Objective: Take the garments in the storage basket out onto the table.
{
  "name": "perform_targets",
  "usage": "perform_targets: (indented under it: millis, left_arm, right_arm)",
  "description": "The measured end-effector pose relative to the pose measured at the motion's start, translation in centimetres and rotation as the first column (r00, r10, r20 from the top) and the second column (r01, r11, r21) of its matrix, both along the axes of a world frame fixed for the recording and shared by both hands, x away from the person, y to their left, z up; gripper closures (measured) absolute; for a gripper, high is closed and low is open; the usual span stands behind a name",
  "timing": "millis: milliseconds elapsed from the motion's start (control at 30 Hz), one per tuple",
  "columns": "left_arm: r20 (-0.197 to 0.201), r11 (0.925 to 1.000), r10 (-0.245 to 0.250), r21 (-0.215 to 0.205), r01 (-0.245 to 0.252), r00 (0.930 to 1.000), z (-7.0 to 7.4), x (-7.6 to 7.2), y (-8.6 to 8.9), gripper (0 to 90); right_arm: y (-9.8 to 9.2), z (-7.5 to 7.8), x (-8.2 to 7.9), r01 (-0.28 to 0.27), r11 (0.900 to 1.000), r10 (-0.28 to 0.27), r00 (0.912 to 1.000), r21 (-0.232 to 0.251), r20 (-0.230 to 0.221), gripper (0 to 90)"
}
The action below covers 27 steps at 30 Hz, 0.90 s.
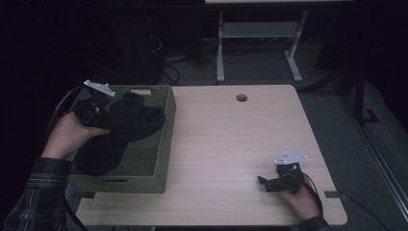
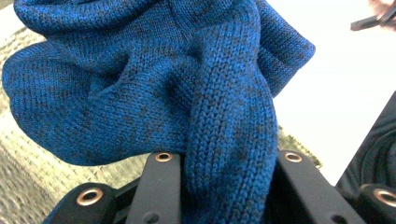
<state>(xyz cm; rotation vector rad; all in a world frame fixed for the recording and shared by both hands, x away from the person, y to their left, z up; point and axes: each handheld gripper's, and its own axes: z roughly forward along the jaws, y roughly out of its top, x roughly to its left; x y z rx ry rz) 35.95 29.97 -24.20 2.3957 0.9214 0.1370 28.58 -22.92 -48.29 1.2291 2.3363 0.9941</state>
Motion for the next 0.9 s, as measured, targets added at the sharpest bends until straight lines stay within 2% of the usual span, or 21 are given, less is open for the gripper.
perform_targets:
  millis: [200,400,900]
  left_arm:
    - [0.005,0.9992,-0.036,-0.019,0.036,0.9993,0.9,0.0,-1.1,71.7]
    - [0.027,0.9971,-0.064,-0.039,0.065,0.9976,1.6,-0.1,-2.8,71.6]
    - [0.057,0.9852,-0.152,-0.072,0.156,0.9868,2.9,0.2,-7.5,71.7]
  right_arm:
    - [0.0,0.0,0.0,0.0,1.0,0.0,1.0,0.0,0.0,2.6]
    - [0.0,0.0,0.0,0.0,1.0,0.0,1.0,0.0,0.0,2.6]
    - [0.0,0.0,0.0,0.0,1.0,0.0,1.0,0.0,0.0,2.6]
